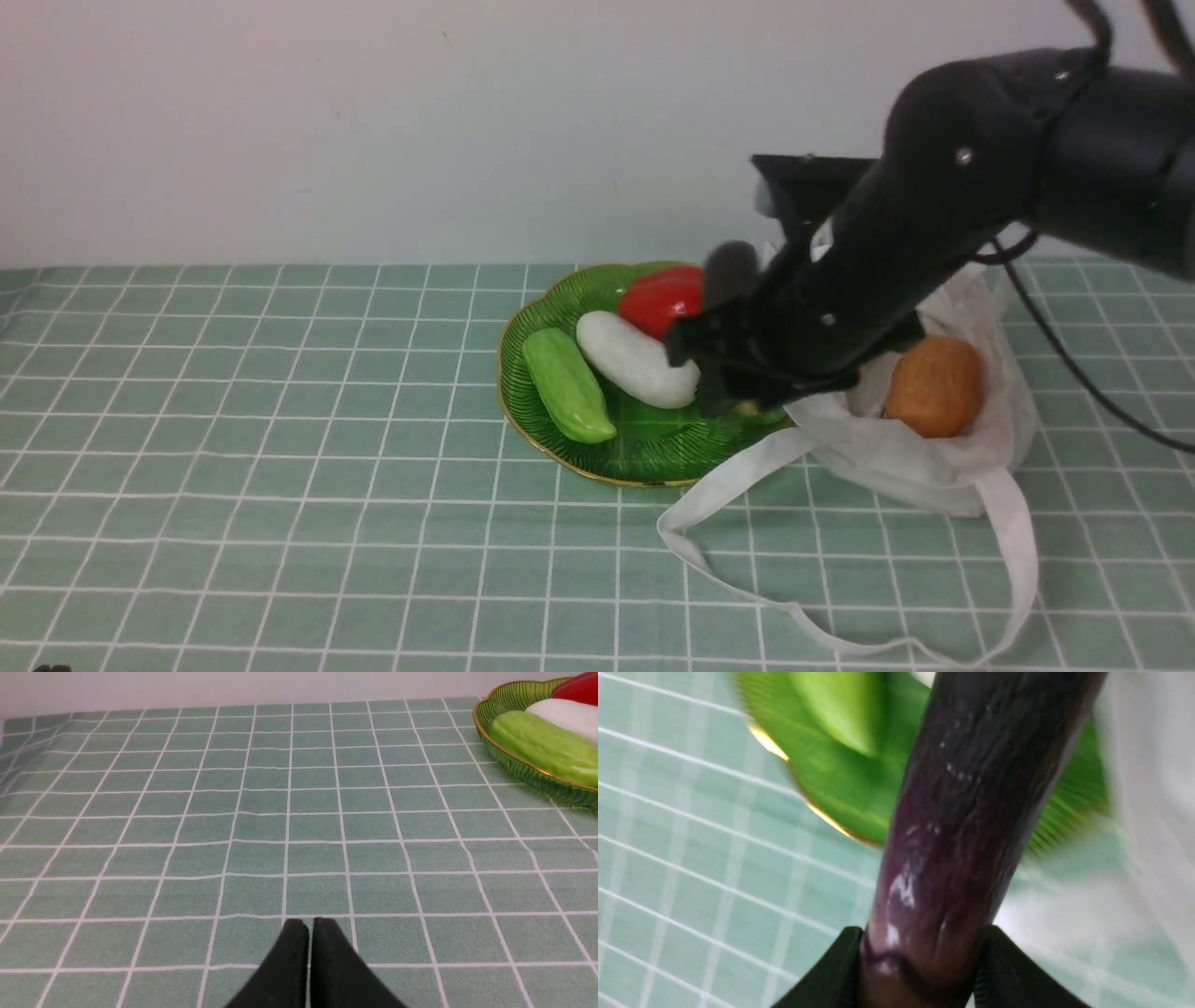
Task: Take vegetables from cloth bag on blue coffee tablecloth place on plate.
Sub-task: 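Take the eggplant out of the bag and place it on the plate with the right gripper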
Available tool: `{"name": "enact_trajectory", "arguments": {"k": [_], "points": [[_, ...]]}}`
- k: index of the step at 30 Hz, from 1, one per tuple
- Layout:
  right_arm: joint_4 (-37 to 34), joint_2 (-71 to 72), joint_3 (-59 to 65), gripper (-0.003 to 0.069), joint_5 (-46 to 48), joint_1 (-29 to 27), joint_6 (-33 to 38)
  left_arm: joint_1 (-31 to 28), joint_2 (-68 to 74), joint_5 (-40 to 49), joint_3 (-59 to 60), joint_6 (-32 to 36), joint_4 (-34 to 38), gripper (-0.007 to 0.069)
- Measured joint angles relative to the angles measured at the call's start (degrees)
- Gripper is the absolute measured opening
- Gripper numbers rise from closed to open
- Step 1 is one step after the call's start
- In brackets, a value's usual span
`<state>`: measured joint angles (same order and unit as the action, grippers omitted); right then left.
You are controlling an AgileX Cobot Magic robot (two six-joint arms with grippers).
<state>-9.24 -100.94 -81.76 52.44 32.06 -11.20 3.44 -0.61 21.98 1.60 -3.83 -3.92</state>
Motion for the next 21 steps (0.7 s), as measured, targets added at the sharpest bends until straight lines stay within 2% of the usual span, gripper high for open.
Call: {"name": "enact_trajectory", "arguments": {"k": [3, 5, 13, 16, 18, 21], "points": [[0.96, -2.62, 0.0, 0.0276, -8.54, 2.2, 2.02, 0.0, 0.0, 0.0, 0.0, 0.0, 0.0, -0.0008], [2.03, -5.26, -0.5, 0.0276, -11.04, 2.4, 3.17, 0.0, 0.0, 0.0, 0.0, 0.0, 0.0, -0.0008], [9.95, -14.78, -4.42, 0.029, -14.29, 2.45, 2.97, 0.0, 0.0, 0.0, 0.0, 0.0, 0.0, -0.0008], [10.57, -15.47, -4.57, 0.0393, -14.23, 2.45, 2.9, 0.0, 0.0, 0.0, 0.0, 0.0, 0.0, -0.0008], [10.74, -15.54, -5.0, 0.0497, -13.58, 2.45, 2.9, 0.0, 0.0, 0.0, 0.0, 0.0, 0.0, -0.0008], [10.74, -15.54, -6.9, 0.0607, -10.21, 2.45, 2.9, 0.0, 0.0, 0.0, 0.0, 0.0, 0.0, -0.0008]]}}
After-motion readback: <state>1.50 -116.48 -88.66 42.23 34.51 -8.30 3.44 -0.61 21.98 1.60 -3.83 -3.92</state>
